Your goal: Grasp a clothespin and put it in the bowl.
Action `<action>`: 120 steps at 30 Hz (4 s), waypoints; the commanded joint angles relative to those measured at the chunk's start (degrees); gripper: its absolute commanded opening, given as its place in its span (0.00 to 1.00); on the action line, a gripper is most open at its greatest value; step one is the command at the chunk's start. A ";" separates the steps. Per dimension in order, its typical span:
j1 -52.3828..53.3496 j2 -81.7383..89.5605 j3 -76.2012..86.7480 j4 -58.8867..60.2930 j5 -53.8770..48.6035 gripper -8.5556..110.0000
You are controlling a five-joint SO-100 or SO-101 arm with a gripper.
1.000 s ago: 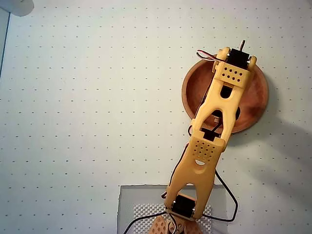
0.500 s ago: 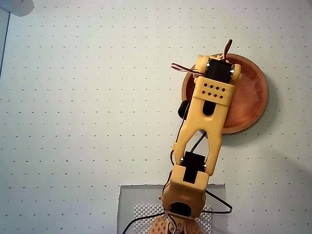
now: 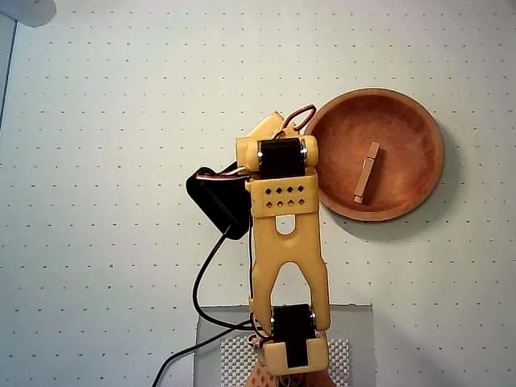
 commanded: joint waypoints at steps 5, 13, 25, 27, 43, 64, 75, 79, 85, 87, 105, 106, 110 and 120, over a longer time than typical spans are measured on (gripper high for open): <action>-1.32 13.80 17.67 -17.58 23.99 0.04; -0.35 22.94 43.15 -36.12 26.28 0.04; 4.04 33.49 69.87 -53.70 24.96 0.04; 4.13 36.39 72.25 -54.49 23.29 0.04; 10.55 58.01 85.61 -54.49 20.04 0.04; 10.90 80.33 99.67 -54.49 20.30 0.04; 10.90 85.78 102.13 -54.40 20.30 0.04; 10.90 86.04 102.13 -54.40 20.30 0.04; 10.90 86.13 102.13 -45.97 20.30 0.04; 10.90 86.22 102.04 -42.98 20.30 0.04; 10.99 86.31 102.04 -39.90 20.30 0.04; 10.99 86.31 102.04 -39.90 20.30 0.04; 10.99 86.31 102.04 -39.90 20.30 0.04; 10.99 86.31 102.04 -39.99 20.48 0.04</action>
